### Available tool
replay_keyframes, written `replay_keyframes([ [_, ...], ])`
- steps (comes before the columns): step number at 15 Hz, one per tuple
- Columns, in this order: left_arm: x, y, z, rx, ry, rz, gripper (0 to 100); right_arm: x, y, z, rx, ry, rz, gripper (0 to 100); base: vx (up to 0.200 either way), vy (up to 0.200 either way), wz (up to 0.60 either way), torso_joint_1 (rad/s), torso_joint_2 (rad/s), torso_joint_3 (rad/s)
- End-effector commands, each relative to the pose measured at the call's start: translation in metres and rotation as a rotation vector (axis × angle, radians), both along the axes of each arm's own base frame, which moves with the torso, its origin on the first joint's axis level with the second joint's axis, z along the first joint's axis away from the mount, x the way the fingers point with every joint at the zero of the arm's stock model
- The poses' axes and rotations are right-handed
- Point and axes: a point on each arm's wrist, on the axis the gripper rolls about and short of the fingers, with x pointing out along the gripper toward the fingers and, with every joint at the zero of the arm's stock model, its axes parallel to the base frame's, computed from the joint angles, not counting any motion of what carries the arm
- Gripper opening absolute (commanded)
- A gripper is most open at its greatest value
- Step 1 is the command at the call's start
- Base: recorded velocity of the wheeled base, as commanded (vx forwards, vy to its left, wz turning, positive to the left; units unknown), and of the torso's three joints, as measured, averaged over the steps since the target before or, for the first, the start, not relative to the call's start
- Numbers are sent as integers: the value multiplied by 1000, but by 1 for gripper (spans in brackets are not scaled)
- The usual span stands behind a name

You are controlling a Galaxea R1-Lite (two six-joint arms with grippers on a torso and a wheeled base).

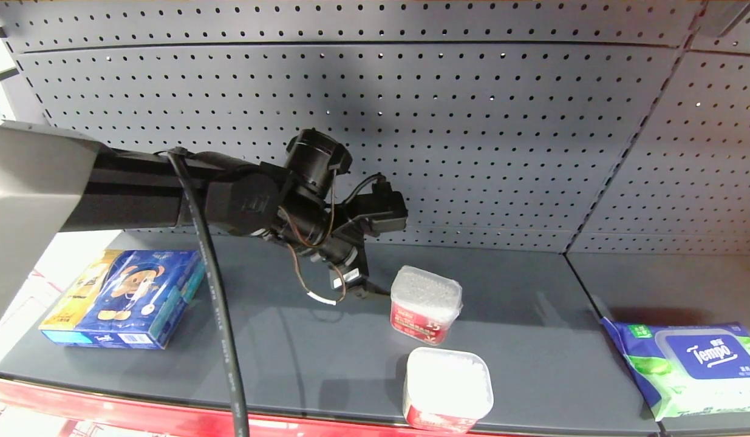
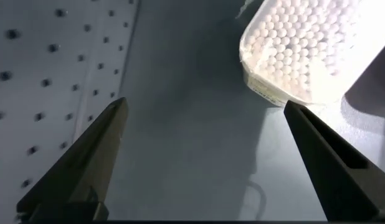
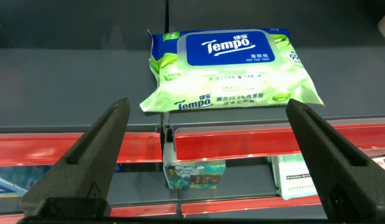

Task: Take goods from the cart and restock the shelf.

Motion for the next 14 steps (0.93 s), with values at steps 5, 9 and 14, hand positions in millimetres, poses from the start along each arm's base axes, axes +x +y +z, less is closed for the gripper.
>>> replay_keyframes([
  [5, -3, -13, -12, 16, 23, -28, 100, 0, 0, 0, 0, 1, 0, 100, 0, 0, 0, 0, 0, 0],
  [9, -4, -13, -10, 13, 22, -30, 100, 0, 0, 0, 1, 1, 0, 100, 0, 0, 0, 0, 0, 0],
  [14, -6, -14, -9, 13, 22, -36, 100, 0, 0, 0, 0, 3, 0, 100, 0, 0, 0, 0, 0, 0],
])
